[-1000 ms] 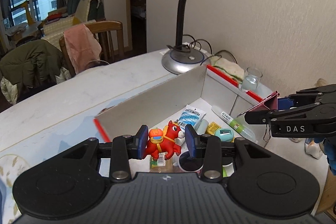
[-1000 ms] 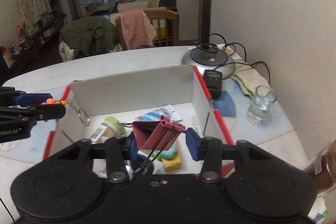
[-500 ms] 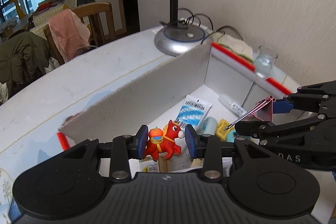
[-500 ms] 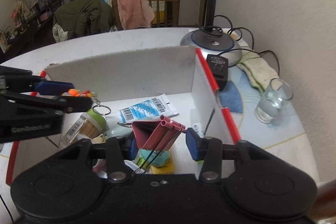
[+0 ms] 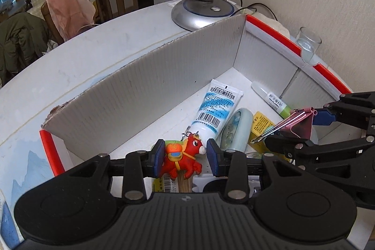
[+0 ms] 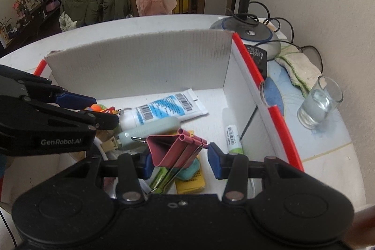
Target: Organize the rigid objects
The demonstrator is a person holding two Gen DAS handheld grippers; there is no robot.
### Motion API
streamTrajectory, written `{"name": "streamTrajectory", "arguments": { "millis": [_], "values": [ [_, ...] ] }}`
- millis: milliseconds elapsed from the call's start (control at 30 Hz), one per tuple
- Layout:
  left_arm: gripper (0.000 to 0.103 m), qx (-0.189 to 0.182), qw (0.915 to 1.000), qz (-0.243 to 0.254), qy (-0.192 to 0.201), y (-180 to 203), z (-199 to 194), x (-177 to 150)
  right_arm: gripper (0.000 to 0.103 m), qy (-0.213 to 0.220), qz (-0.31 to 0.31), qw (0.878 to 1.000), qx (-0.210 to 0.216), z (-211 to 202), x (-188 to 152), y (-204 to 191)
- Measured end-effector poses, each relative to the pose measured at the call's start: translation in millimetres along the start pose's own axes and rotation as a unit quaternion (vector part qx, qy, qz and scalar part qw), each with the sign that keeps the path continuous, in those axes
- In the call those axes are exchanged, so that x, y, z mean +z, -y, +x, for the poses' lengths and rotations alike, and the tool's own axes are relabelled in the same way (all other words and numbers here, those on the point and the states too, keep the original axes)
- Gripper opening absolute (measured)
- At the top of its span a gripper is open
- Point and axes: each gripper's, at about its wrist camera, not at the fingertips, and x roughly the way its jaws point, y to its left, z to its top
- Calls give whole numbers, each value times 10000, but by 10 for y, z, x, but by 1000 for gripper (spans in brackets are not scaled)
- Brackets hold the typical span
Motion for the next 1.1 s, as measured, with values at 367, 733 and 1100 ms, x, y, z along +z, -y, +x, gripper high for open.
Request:
{"name": "streamTrajectory", "arguments": {
  "millis": [367,733,1100],
  "values": [
    [55,10,10000,-26,-51,22,-86,-60,59,-49,69,10000,50,-73,-75,-16],
    [59,-54,9993,-169,323,9,-438,-188,65,235,149,9995,119,-406,-150,-80],
    [59,4,9954,-159,940,-1,-1032,-370,70,659,358,9971,106,-848,-224,-200]
  ]
}}
